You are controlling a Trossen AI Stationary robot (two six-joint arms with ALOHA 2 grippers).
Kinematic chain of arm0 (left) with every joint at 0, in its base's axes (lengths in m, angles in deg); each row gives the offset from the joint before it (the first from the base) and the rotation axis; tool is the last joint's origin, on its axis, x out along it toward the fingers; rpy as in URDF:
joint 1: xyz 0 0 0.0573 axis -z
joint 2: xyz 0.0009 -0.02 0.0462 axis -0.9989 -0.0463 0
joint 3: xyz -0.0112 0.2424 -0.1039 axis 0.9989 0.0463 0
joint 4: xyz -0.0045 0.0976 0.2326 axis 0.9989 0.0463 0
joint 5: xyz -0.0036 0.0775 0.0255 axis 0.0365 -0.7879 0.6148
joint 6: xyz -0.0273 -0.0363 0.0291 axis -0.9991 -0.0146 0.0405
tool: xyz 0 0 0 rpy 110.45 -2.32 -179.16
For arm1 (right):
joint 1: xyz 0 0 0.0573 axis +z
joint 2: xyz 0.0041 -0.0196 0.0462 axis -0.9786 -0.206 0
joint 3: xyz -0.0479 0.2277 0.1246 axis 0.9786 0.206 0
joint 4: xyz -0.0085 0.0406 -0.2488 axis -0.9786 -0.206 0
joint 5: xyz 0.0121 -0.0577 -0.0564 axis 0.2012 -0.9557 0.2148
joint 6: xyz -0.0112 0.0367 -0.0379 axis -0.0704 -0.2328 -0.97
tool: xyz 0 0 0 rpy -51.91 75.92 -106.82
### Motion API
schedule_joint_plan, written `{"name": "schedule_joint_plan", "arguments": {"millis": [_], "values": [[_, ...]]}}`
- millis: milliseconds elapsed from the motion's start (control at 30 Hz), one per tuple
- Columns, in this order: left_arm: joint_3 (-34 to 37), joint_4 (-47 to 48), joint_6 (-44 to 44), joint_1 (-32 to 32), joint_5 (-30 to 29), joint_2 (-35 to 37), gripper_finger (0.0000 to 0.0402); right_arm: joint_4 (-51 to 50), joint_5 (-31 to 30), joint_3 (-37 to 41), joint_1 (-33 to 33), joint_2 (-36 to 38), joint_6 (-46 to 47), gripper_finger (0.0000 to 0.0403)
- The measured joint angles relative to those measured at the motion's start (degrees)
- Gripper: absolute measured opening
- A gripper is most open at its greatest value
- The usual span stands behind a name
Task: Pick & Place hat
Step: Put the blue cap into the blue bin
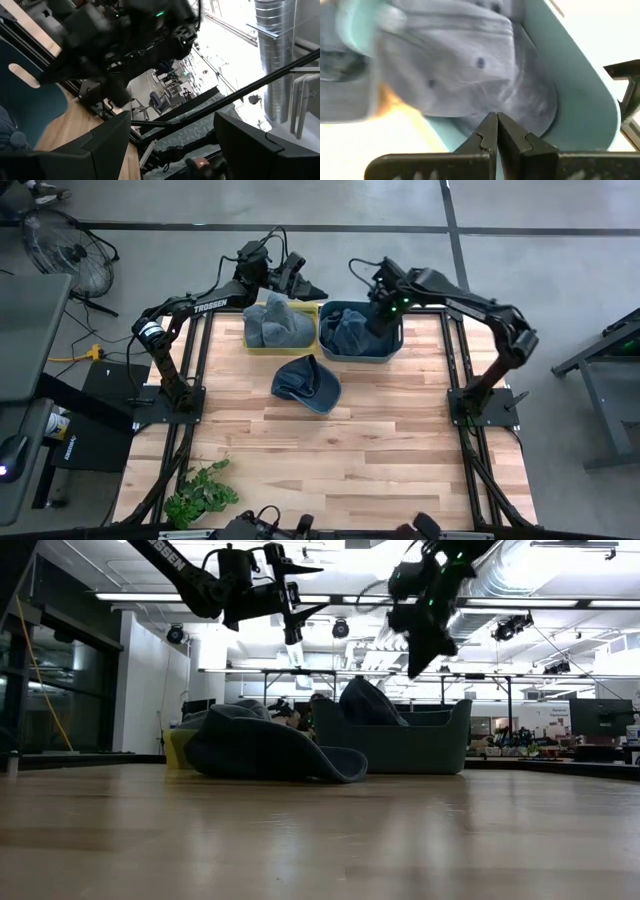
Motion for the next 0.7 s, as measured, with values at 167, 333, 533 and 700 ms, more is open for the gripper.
{"name": "schedule_joint_plan", "arguments": {"millis": [167, 333, 533, 700], "values": [[0.0, 0.1, 2.1, 0.0, 2.9, 0.3, 0.0282, -0.1, 4.3, 0.0, 0.1, 6.4, 3.3, 0.0000], [0.0, 0.0, 5.3, 0.5, 5.3, 2.2, 0.0282, -1.8, 3.0, 0.0, 2.2, 13.0, 4.2, 0.0000], [-0.1, 1.1, 9.5, 2.4, 7.0, 4.6, 0.0282, -1.5, -3.9, 4.2, 7.4, 21.3, 8.3, 0.0000], [0.3, 10.1, 17.9, 5.7, 7.0, 6.1, 0.0282, 7.4, -4.7, 16.3, 12.6, 29.1, 17.5, 0.0000]]}}
